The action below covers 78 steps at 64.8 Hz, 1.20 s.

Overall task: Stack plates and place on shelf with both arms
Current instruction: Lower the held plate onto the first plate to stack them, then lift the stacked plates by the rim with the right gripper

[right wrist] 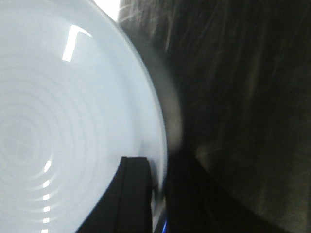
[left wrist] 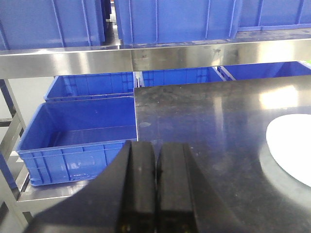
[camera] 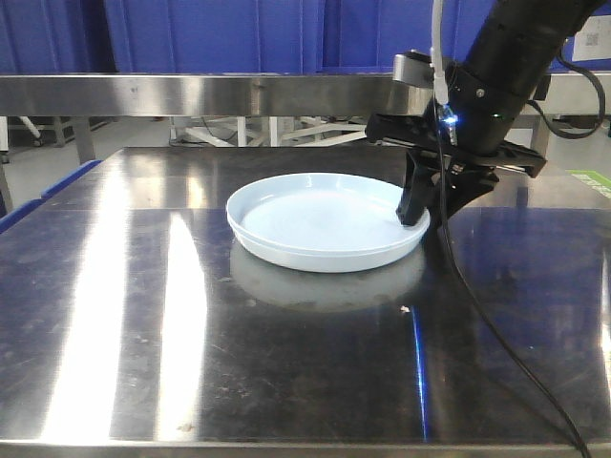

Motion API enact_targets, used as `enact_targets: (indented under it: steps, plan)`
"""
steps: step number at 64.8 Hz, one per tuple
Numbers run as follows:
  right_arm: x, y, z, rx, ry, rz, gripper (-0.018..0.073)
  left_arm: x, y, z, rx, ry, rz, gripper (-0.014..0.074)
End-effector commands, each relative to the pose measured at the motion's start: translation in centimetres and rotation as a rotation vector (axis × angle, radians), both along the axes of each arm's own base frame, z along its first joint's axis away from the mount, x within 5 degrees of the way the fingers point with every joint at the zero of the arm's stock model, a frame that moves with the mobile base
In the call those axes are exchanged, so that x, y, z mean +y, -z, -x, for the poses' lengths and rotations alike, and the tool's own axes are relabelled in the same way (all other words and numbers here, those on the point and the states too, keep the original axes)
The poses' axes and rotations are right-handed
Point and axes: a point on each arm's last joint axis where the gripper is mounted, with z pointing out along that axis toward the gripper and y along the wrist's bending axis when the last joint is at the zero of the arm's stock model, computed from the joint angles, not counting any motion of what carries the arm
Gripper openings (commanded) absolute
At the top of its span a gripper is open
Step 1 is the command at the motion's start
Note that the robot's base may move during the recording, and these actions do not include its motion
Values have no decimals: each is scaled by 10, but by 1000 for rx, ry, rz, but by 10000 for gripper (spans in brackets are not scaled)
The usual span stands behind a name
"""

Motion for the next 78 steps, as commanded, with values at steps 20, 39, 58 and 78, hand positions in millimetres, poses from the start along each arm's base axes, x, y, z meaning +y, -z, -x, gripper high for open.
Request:
enact_targets:
  steps: [20,39,58,78]
  plan:
    - [1,-41,5,-115,2,-34,48,1,-17,-1,-104,-7,23,82]
    - [-26,-103,15,-378,88,-51,48,1,-17,-1,-104,-7,23,82]
    - [-74,-139,68,-761,260,-9,48,1,-17,-1,-104,-7,23,82]
    - [-92,-130,151,-1048,364,-11,48,1,-17,-1,-104,-7,23,82]
